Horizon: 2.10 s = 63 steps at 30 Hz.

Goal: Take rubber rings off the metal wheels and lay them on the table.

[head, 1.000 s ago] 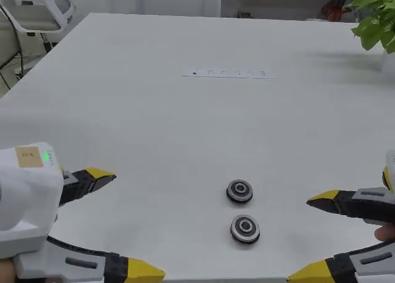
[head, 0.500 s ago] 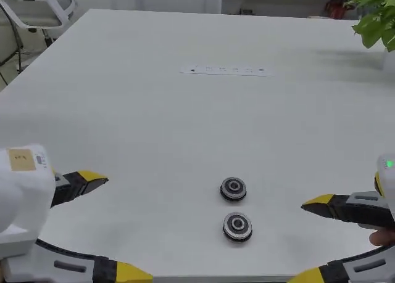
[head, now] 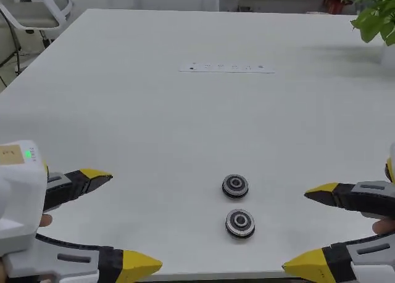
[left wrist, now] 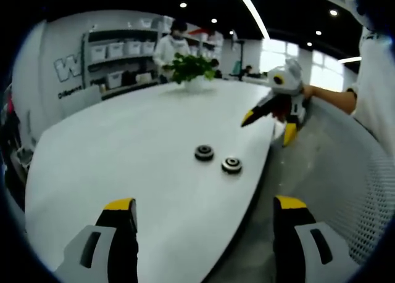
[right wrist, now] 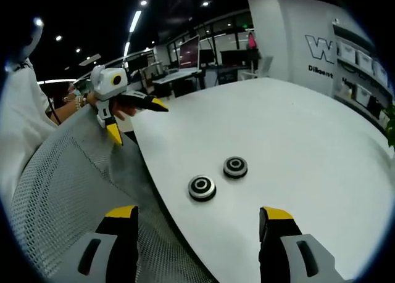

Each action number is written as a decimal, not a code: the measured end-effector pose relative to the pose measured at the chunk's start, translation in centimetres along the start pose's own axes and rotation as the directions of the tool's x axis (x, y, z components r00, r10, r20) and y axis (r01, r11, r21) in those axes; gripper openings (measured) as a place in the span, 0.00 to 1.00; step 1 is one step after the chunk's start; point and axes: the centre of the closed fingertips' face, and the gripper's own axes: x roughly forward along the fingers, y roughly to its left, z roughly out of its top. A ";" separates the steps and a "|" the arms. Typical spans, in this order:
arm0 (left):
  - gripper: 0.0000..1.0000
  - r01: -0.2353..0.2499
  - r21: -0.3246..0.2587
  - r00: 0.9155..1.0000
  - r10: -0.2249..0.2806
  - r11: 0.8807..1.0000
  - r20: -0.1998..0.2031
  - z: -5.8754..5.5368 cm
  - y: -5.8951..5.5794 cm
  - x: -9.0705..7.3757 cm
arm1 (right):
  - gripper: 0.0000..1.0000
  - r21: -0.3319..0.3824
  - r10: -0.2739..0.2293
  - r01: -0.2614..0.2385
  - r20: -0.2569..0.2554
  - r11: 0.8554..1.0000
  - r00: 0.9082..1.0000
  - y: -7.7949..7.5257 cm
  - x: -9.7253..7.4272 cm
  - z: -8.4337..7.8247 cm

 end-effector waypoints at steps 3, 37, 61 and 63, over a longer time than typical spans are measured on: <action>0.92 0.001 0.001 1.000 -0.001 1.000 0.009 0.2 0.0 0.0 | 0.79 0.011 -0.003 0.003 0.002 1.000 1.000 -0.2 0.0 -0.1; 0.93 0.104 0.218 0.990 -0.121 0.970 0.066 7.0 -2.0 0.2 | 0.69 -0.109 0.025 -0.019 0.059 0.994 0.998 -1.0 -0.8 5.5; 0.86 0.210 0.261 0.954 -0.256 0.942 0.157 10.7 -3.2 4.4 | 0.65 -0.179 0.098 -0.080 0.096 0.981 0.991 -0.7 1.3 8.8; 0.84 0.191 0.275 0.954 -0.244 0.942 0.173 11.0 -2.9 4.7 | 0.64 -0.169 0.106 -0.089 0.094 0.982 0.990 -0.6 1.5 8.5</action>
